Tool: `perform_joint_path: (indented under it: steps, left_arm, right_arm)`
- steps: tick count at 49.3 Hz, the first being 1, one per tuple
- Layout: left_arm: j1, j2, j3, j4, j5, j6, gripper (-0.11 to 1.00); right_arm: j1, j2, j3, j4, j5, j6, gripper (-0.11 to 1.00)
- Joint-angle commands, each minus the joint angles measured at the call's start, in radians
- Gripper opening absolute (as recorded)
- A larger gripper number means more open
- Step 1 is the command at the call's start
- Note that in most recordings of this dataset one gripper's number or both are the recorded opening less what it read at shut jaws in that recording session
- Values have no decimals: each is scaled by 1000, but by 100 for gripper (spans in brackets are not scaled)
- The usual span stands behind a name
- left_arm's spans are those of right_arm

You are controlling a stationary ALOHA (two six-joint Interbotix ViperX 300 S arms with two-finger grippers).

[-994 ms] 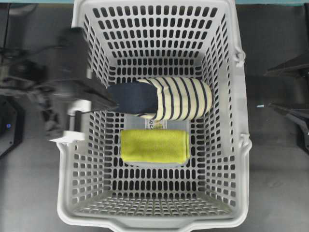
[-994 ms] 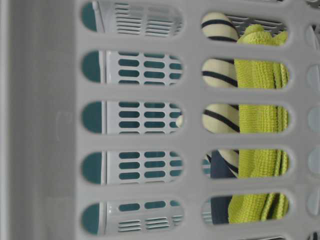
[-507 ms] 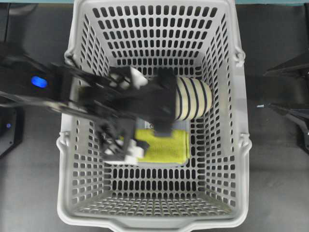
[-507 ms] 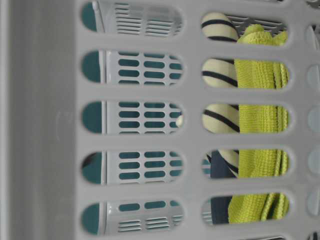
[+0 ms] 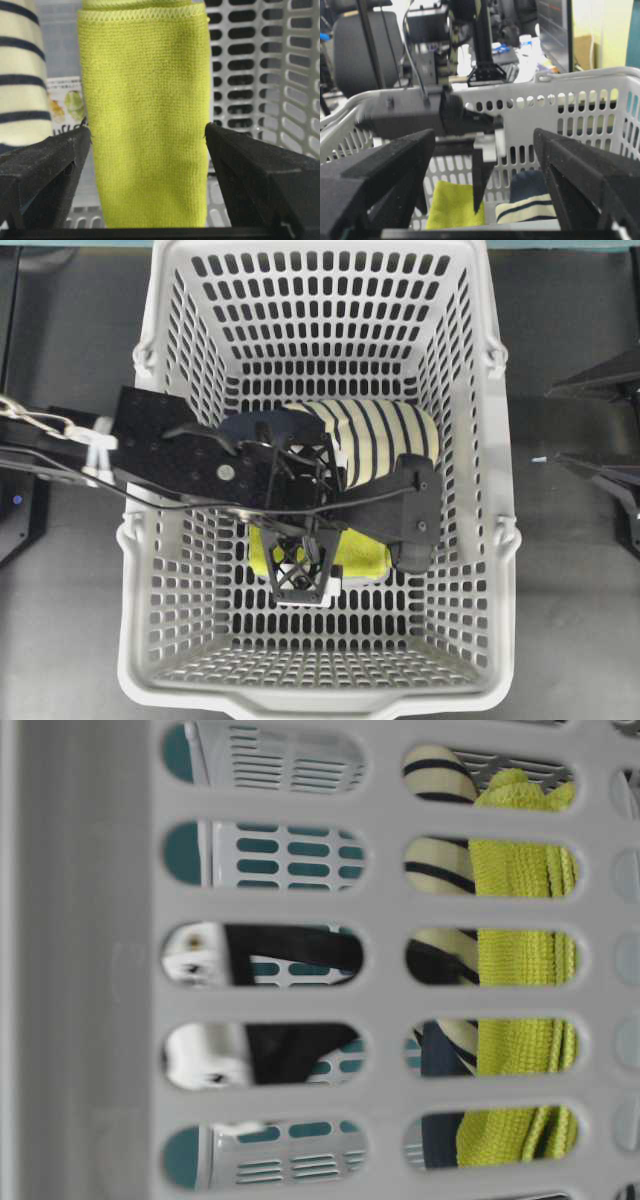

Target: Pick up the yellow cloth from the shopping basket with the left arm.

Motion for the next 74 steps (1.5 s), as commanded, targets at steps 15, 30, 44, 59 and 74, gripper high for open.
perform_joint_path:
  steps: [15, 30, 44, 59, 74]
  left_arm:
    - [15, 35, 104, 3, -114, -12, 90]
    - [11, 21, 152, 3, -138, -9, 88]
    - [0, 12, 152, 3, -133, 5, 57]
    - [12, -54, 120, 3, -92, 8, 16]
    - [2, -120, -135, 3, 167, 8, 16]
  right_arm:
    - [-2, 5, -18, 3, -3, 2, 76]
    - [-2, 5, -17, 3, -3, 0, 76]
    - [-2, 3, -14, 3, -3, 0, 76]
    - [-2, 3, -11, 3, -5, 0, 76]
    - [-2, 3, -6, 3, -5, 2, 76]
